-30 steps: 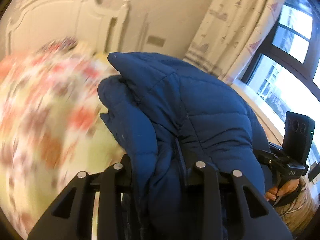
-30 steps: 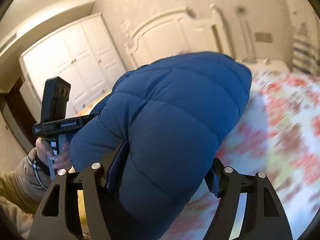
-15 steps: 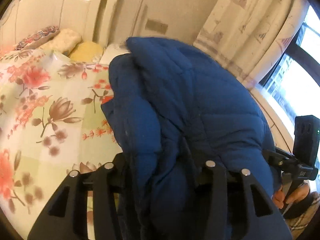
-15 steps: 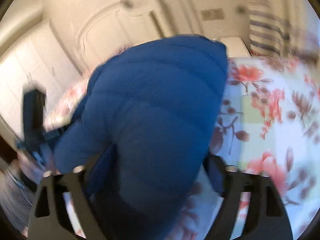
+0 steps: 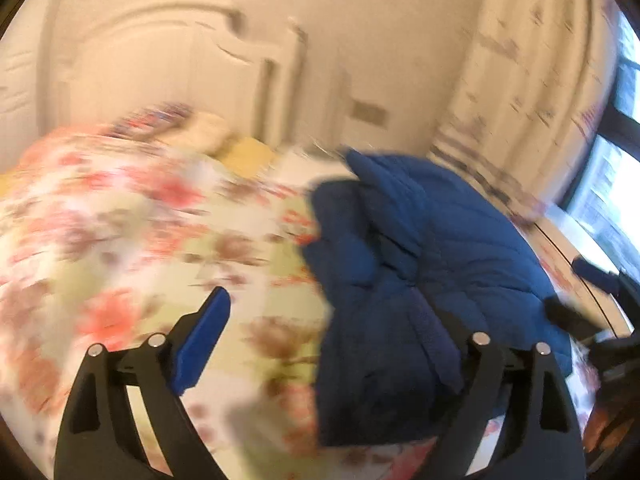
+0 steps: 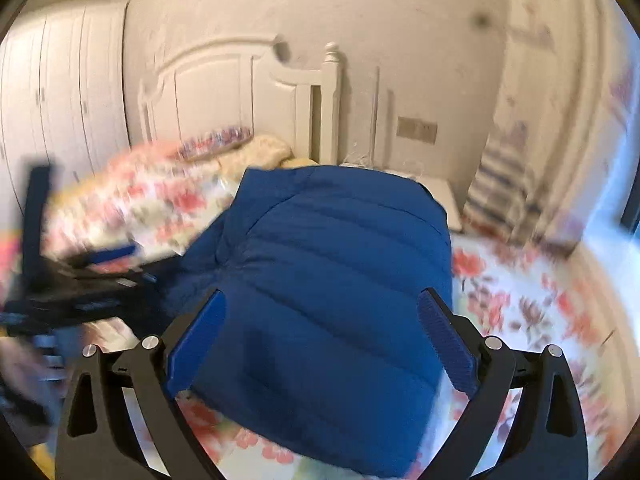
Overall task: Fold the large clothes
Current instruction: 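Carry the folded jacket with both tools and lower it onto the bed, then open both tools and release the folded jacket on the bedspread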
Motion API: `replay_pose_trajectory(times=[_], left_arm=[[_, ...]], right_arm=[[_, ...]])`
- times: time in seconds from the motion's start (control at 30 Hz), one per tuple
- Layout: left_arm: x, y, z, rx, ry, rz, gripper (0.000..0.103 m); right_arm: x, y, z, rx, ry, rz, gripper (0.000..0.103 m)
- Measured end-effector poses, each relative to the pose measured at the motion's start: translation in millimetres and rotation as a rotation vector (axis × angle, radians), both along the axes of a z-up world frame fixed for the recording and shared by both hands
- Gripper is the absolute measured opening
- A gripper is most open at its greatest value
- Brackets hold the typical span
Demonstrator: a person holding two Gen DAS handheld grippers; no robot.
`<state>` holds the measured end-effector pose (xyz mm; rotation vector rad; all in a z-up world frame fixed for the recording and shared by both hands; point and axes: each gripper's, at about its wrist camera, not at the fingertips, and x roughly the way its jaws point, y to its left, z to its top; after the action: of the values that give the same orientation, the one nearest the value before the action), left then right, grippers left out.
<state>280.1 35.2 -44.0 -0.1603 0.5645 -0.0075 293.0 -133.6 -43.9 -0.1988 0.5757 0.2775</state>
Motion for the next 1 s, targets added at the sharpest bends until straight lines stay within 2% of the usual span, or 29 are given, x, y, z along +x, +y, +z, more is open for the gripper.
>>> replay_pose_trajectory(times=[0.07,0.13,0.27,0.37,0.43,0.53,0.67,0.77,0.87,1.0], left_arm=[[-22.8,12.2,8.4,0.016,-0.056,0.081,0.099],[-43.0,23.8,14.7,0.027,-0.094,0.111,0.1],[-84.9,35.4,30.4,0.13,-0.14,0.132,0.101],[-111.2,35.8,41.7,0.164,-0.172,0.153,0.101],[-127.4,31.9,50.6,0.186,-0.191,0.164,0.101],[-139.6,23.7,69.4,0.201,-0.171,0.146,0.101],[-171.4,3.2,111.5,0.241,-0.274,0.166,0.101],[-191.3,-16.1,130.2,0.265,-0.313,0.122,0.101],[-206.1,-32.4,130.7,0.26,-0.321,0.062,0.101],[-209.8,-52.1,112.2,0.251,-0.252,0.017,0.101]], right_arm=[[3.2,19.3,-22.1,-0.056,0.051,0.039,0.094],[0.4,36.9,-42.3,-0.194,0.022,0.029,0.094],[-14.8,31.8,-27.6,-0.143,0.077,0.009,0.093],[-41.3,25.3,-13.7,-0.114,0.059,0.02,0.094],[-71.0,18.7,-2.1,-0.09,0.024,0.034,0.095],[-108.1,3.2,23.0,-0.044,-0.04,0.006,0.097],[-157.6,-29.9,75.3,0.027,-0.173,-0.1,0.098],[-188.3,-52.0,97.7,0.098,-0.22,-0.143,0.098],[-211.1,-62.0,98.4,0.101,-0.238,-0.175,0.098],[-227.0,-63.4,76.8,0.093,-0.202,-0.182,0.098]])
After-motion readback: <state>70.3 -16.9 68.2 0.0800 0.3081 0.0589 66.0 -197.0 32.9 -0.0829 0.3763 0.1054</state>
